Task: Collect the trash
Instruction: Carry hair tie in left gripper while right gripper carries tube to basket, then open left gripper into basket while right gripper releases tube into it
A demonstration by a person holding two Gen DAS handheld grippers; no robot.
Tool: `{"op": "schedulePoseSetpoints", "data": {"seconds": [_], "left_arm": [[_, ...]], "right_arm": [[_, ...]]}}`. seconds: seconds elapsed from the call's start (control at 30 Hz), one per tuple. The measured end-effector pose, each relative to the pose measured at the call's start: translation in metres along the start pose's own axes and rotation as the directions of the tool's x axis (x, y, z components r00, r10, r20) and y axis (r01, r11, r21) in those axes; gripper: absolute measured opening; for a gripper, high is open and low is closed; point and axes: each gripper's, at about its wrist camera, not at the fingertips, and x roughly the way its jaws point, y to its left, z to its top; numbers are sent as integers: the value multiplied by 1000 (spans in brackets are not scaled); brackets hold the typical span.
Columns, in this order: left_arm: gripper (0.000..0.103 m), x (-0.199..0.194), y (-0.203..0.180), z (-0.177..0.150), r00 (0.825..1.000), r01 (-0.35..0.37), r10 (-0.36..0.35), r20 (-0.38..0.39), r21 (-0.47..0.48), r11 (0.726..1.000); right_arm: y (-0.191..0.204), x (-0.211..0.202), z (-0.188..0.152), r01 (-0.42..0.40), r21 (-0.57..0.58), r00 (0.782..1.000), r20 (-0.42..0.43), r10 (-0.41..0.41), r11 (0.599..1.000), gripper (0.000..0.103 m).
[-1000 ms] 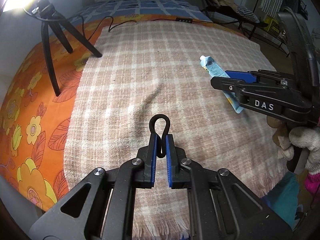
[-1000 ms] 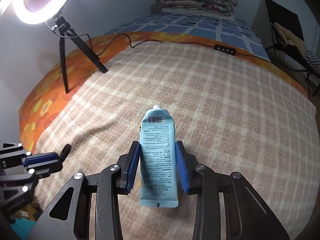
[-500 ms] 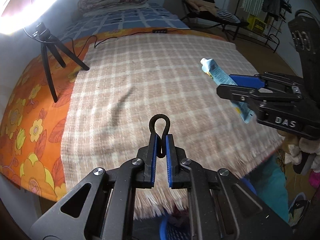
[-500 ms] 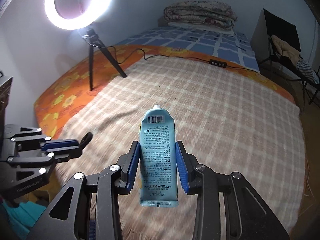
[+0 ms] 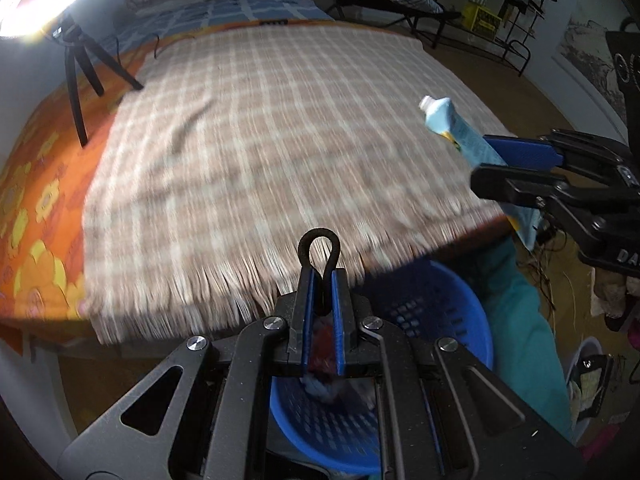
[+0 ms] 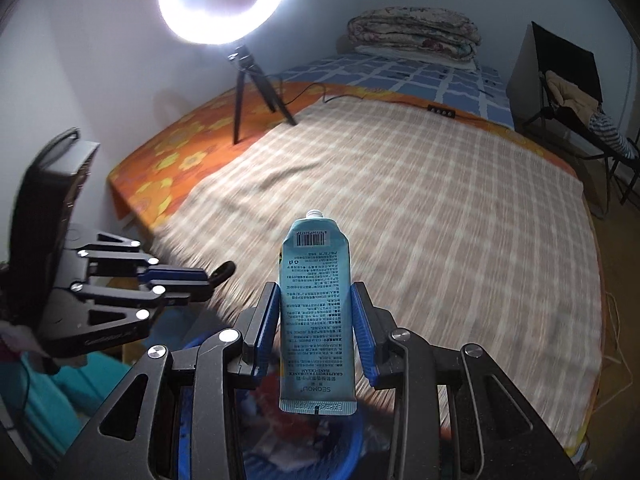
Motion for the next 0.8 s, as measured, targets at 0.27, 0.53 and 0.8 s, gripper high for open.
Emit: {"op": "schedulePoseSetpoints", "data": {"seconds": [0.27, 0.53, 0.8], "left_arm": [[7, 7, -9, -30, 998, 32, -32, -51, -3, 999], [7, 18, -18, -51, 994, 54, -54, -100, 1, 999], [7, 31, -23, -63, 987, 73, -70, -141, 11, 997]], "right_arm": [[22, -3, -53, -26, -8, 997, -71, 25, 1000, 34], [34, 7, -102, -59, 9, 985, -164, 60, 998, 34], [41, 22, -129, -77, 27, 972, -220, 81, 997, 34]]}}
